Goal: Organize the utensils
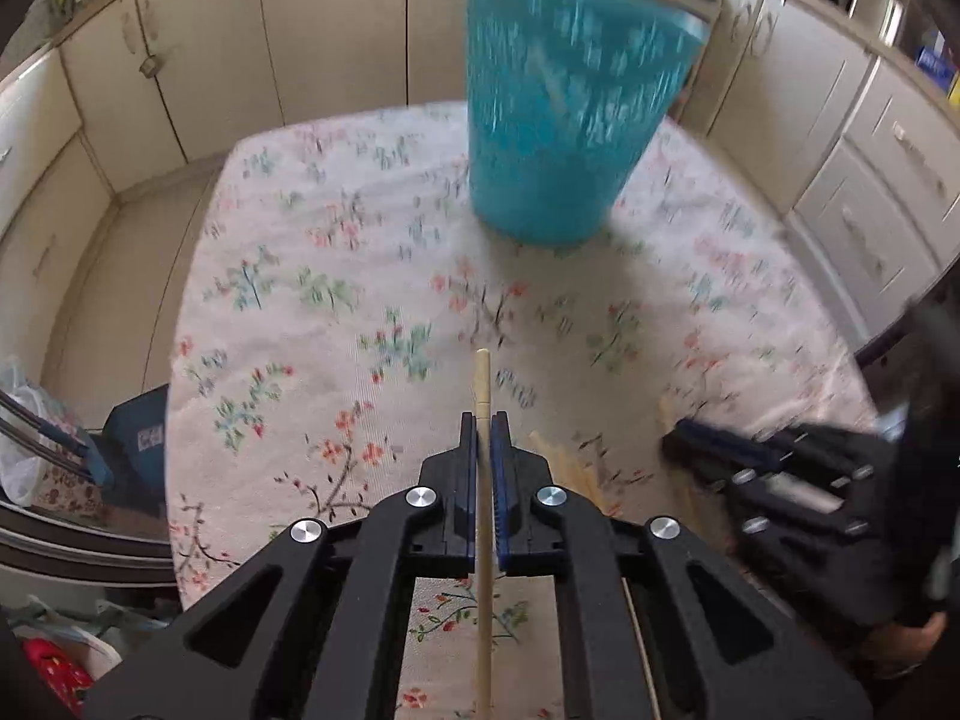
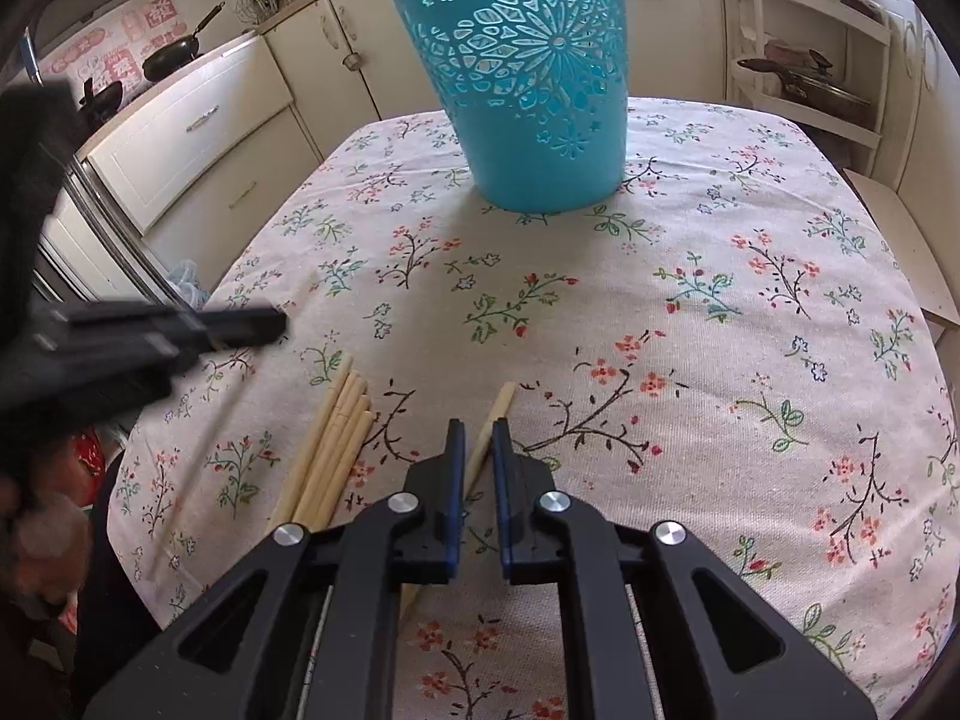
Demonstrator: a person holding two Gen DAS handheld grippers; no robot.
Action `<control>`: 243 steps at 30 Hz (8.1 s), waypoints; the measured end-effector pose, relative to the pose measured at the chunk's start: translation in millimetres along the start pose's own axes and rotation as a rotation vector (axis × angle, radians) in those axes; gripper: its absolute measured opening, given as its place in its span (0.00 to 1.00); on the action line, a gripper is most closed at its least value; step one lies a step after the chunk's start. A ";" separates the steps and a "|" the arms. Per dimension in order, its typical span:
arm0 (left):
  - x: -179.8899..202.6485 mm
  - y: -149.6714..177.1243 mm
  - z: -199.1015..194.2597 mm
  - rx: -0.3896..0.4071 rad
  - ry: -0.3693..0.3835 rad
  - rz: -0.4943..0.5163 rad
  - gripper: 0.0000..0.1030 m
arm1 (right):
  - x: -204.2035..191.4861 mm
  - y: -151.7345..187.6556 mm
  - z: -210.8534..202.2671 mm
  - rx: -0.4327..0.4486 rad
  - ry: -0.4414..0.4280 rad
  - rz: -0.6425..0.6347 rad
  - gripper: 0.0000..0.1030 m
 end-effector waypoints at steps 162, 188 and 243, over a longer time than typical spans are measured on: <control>-93.9 -17.0 38.2 0.224 -0.068 -0.373 0.82 | 36.3 -147.0 -128.6 0.233 -0.023 0.157 0.55; -52.2 65.9 28.4 0.089 -0.093 -0.212 0.85 | -40.4 25.0 5.6 -0.046 0.003 0.048 0.21; -4.9 50.2 50.2 0.005 -0.132 -0.018 0.70 | -8.8 26.5 -3.7 0.010 0.166 -0.104 0.14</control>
Point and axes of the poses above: each gripper's, at about its wrist camera, not at the fingertips, and z roughly the way its jaws point, x to its right, y to its underside, the point moved 10 cm from there along z, roughly the way its jaws point, and after that the axes turned 14 degrees about -x, right-handed, at the moved point
